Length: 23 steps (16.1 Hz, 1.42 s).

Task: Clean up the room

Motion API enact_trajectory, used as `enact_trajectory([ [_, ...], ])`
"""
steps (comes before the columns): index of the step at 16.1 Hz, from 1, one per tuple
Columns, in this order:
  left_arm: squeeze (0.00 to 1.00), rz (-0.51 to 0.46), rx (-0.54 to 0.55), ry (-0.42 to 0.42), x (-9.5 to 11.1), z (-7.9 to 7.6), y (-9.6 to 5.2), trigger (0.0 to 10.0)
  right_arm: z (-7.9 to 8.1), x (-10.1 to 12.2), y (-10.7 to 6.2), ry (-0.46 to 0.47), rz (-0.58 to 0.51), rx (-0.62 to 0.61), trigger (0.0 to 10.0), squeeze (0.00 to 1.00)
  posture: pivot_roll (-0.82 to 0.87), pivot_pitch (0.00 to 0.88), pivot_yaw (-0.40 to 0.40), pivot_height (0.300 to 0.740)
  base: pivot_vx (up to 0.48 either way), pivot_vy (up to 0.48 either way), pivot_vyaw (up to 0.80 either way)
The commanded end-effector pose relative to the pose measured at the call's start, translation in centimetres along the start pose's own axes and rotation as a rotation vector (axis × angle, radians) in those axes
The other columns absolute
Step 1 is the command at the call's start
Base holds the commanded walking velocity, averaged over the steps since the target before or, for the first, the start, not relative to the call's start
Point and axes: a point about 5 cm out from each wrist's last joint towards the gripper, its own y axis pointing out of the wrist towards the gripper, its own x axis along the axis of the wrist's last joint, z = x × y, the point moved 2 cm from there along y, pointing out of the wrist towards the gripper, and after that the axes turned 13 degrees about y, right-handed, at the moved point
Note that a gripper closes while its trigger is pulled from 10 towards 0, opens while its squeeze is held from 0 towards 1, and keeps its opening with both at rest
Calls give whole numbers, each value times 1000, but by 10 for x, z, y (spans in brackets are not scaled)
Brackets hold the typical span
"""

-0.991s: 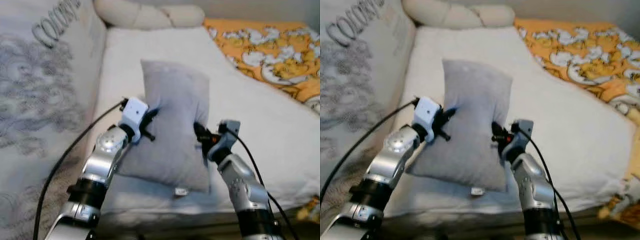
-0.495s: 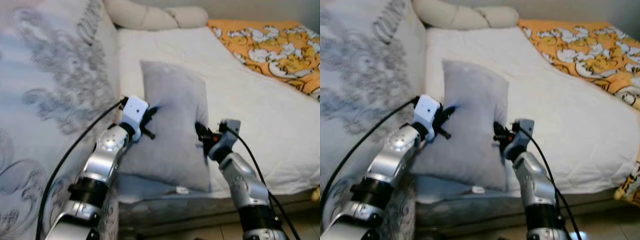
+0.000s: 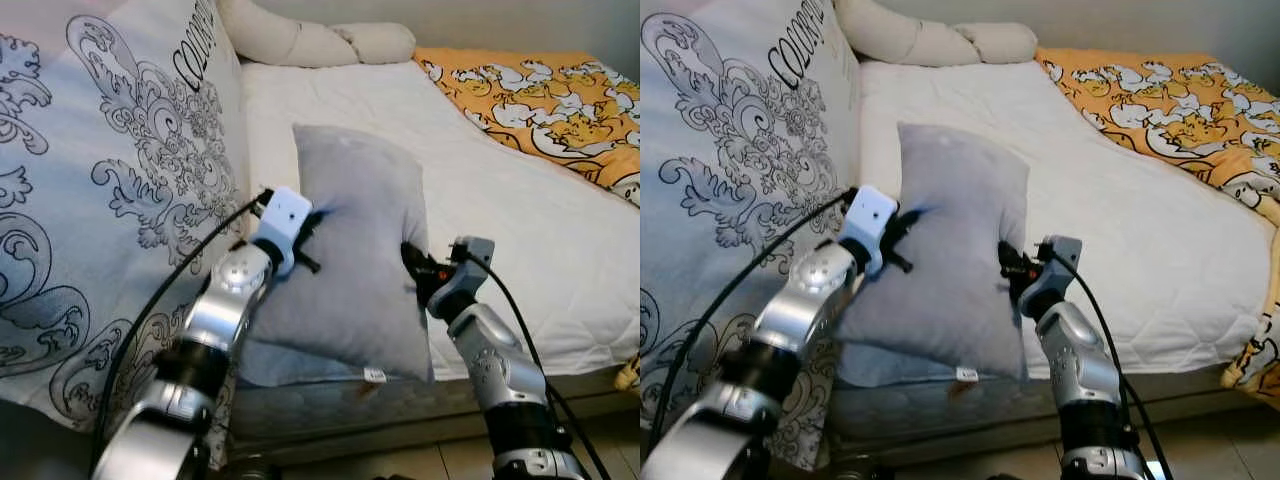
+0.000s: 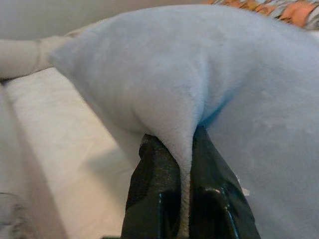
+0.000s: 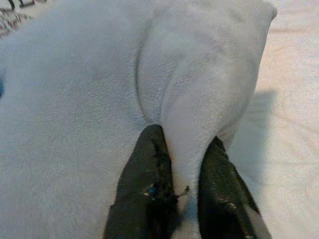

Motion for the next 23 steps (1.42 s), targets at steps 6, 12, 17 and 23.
enact_trajectory([
  [6,0,40,157,144,12,46,19,10000,-10,10,-2,-28,-29,-35,10000,1000,27,0,-30,740,0,0,0],
  [12,0,126,269,242,13,92,15,10000,24,-4,-29,-195,149,314,10000,1000,16,0,0,740,0,0,0],
  [17,0,201,328,332,8,130,-1,10000,31,5,-50,-325,280,471,10000,843,23,0,3,740,0,0,0],
  [23,0,240,358,403,1,143,-11,10000,37,9,-54,-342,314,530,10000,0,30,0,-12,740,0,0,0],
])
